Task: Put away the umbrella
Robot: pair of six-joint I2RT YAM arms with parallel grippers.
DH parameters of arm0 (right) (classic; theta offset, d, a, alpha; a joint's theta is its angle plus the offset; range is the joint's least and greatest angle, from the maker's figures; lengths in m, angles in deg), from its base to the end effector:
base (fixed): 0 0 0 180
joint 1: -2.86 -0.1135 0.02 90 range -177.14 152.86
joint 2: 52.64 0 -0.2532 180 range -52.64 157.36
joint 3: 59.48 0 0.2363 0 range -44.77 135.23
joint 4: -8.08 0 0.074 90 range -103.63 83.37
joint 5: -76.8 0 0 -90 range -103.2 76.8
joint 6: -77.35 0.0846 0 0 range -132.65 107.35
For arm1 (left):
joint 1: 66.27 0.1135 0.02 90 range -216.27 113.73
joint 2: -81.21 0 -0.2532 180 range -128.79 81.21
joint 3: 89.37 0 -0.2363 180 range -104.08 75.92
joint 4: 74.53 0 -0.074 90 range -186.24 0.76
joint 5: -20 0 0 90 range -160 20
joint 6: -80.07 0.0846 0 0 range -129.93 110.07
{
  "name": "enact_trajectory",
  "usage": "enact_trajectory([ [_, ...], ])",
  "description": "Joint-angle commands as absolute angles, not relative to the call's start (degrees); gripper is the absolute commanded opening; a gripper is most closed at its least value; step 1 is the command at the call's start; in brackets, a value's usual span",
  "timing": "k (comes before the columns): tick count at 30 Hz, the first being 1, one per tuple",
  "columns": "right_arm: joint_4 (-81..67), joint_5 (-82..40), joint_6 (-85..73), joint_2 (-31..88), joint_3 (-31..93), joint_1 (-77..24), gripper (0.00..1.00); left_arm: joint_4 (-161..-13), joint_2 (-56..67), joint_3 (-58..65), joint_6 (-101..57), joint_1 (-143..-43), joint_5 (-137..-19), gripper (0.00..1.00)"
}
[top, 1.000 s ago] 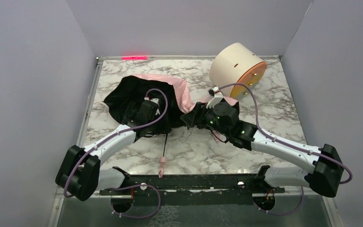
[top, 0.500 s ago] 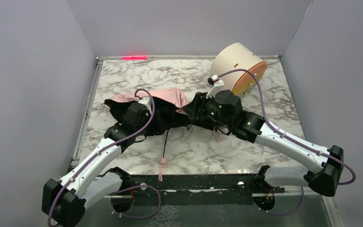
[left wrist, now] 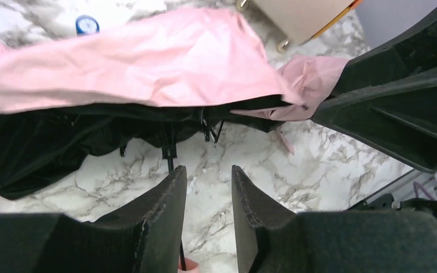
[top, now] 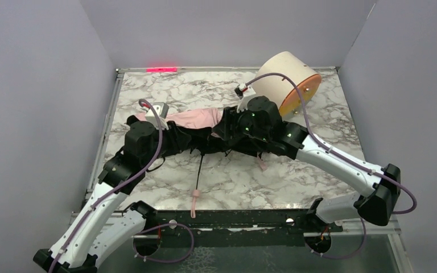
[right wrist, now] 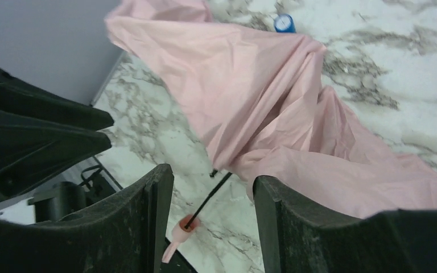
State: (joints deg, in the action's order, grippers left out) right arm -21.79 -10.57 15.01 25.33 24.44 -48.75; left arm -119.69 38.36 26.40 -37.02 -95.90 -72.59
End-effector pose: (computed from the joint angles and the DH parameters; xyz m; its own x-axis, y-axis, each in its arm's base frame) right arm 0.2186 0.2697 0.3214 -0.5744 0.0218 -0.8183 -0.5535 0.7261 0.4079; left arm 0.1715 -0.1019 0.3079 -0.5533 -0.2086 -0.8064 0.3121 0.8457 -0.4329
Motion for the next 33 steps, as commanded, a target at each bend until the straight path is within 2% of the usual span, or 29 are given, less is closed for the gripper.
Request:
enact_trajectory([
  [1, -24.91, -16.17, 9.0, 20.78, 31.15, -48.64, 0.6, -123.77, 38.32, 23.38, -35.18, -95.58, -68.34, 0.35],
  [8, -32.66, -4.19, 4.8, 23.09, 38.65, -47.03, 0.59, -127.64, 37.1, 27.89, -40.71, -95.63, -69.91, 0.36],
  [14, -32.2, -4.95, 3.84, 26.99, 43.54, -44.77, 0.59, -128.12, 39.58, 33.7, -46.39, -96.1, -73.73, 0.36],
  [18, -34.08, -12.18, 3.78, 33.41, 47.43, -40.63, 0.59, -128.06, 39.47, 36.29, -49.72, -97.09, -75.0, 0.38],
  [24, -36.17, -21.41, 4.6, 42.17, 49.97, -38.89, 0.62, -128.05, 38.99, 39.41, -56.78, -103.12, -71.91, 0.49],
  [27, -35.63, -22.34, 6.24, 42.85, 47.1, -38.89, 0.62, -128.11, 39.23, 40.94, -59.54, -105.31, -70.62, 0.6],
  [33, -33.42, -26.64, 7.82, 45.81, 41.95, -38.91, 0.59, -129.85, 40.31, 41.89, -62.19, -108.35, -66.73, 0.71],
])
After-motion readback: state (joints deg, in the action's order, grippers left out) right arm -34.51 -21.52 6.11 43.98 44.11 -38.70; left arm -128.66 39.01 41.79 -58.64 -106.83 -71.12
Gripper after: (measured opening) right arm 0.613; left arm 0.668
